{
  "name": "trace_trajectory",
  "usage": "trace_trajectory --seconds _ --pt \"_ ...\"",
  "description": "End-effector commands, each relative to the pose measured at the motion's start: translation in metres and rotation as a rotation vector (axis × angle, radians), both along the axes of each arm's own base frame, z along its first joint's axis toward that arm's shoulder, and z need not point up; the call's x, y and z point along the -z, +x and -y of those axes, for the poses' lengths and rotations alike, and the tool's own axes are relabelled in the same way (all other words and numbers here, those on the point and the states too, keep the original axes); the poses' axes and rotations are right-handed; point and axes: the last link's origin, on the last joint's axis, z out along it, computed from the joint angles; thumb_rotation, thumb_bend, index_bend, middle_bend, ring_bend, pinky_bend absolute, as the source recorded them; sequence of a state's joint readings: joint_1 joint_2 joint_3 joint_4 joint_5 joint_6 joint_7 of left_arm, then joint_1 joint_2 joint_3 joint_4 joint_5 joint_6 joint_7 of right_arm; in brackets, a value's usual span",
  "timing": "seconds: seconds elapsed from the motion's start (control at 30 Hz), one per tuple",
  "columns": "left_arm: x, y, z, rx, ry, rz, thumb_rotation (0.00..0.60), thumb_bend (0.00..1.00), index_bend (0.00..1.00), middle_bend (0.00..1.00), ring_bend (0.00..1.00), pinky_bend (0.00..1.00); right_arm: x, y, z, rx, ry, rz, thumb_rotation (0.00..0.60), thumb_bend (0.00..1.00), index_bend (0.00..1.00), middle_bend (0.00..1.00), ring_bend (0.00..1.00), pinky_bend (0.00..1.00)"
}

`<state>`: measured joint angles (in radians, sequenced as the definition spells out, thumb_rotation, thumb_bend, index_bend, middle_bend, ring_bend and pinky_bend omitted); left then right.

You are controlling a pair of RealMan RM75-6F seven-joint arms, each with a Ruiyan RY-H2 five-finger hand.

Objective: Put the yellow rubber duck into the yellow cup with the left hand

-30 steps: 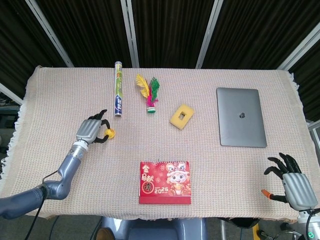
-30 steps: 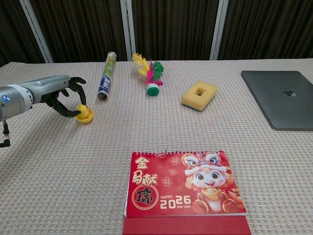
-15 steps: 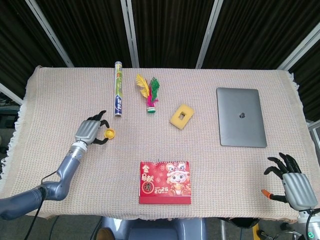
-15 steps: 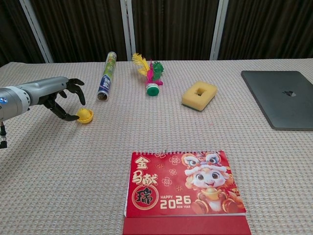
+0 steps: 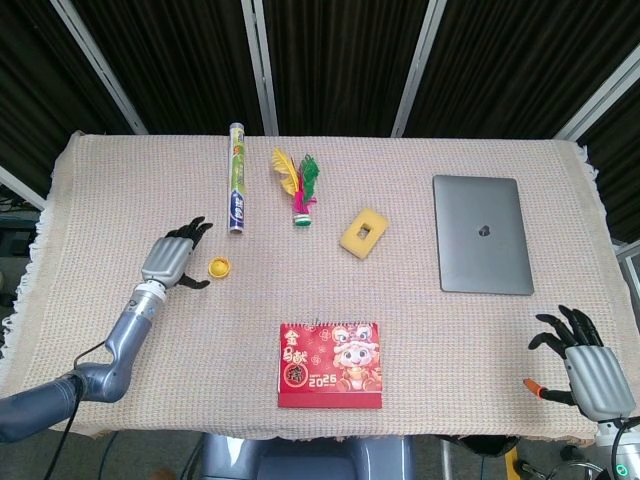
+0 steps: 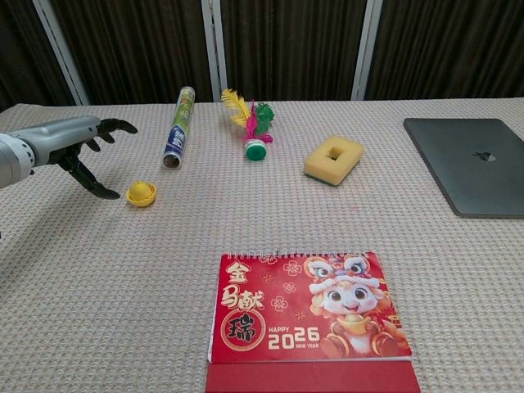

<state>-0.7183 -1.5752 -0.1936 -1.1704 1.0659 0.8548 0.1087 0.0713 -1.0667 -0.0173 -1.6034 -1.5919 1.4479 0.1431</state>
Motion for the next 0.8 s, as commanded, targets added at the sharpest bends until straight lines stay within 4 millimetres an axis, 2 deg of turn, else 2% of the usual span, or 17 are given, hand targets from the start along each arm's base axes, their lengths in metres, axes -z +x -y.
trace_trajectory --seconds 0.03,0.13,0.27,0.43,0.53,0.6,0.67,0.73,0.8 --pt "-0.020 -0.002 -0.002 0.030 0.052 0.009 0.600 0.12 0.11 0.00 0.10 0.18 0.000 0.000 0.000 -0.001 -0.002 -0.006 0.600 0.03 0.45 0.19 0.00 0.00" --pt "-0.040 -0.006 0.003 0.066 0.089 0.006 0.600 0.17 0.13 0.00 0.08 0.16 0.000 0.000 0.000 -0.002 -0.005 -0.013 0.600 0.03 0.45 0.18 0.00 0.00" --pt "-0.063 -0.020 0.026 0.124 0.094 -0.016 0.600 0.20 0.13 0.00 0.06 0.11 0.000 0.000 0.000 -0.006 -0.011 -0.020 0.600 0.03 0.45 0.18 0.00 0.00" --pt "-0.098 -0.045 0.076 0.133 0.100 0.009 0.600 0.20 0.13 0.00 0.01 0.05 -0.001 -0.001 -0.001 -0.009 -0.015 -0.038 0.600 0.03 0.45 0.17 0.00 0.00" --pt "-0.113 -0.052 0.108 0.096 0.084 0.072 0.600 0.20 0.13 0.00 0.00 0.04 -0.002 -0.001 -0.002 -0.012 -0.026 -0.043 0.600 0.03 0.44 0.17 0.00 0.00" --pt "-0.119 -0.054 0.126 0.081 0.077 0.100 0.600 0.20 0.13 0.00 0.00 0.04 -0.002 -0.001 -0.002 -0.013 -0.028 -0.052 0.600 0.03 0.44 0.16 0.00 0.00" --pt "-0.119 -0.057 0.154 0.042 0.067 0.141 0.600 0.20 0.13 0.00 0.00 0.03 -0.001 0.000 -0.002 -0.021 -0.032 -0.062 0.600 0.03 0.44 0.16 0.00 0.00" --pt "-0.118 -0.057 0.164 0.025 0.069 0.150 0.600 0.20 0.13 0.00 0.00 0.04 0.000 0.002 -0.003 -0.024 -0.039 -0.070 0.600 0.03 0.44 0.16 0.00 0.00" --pt "-0.119 -0.058 0.165 0.013 0.069 0.153 0.600 0.20 0.13 0.00 0.00 0.04 0.000 0.002 -0.003 -0.027 -0.043 -0.076 0.600 0.03 0.43 0.16 0.00 0.00"
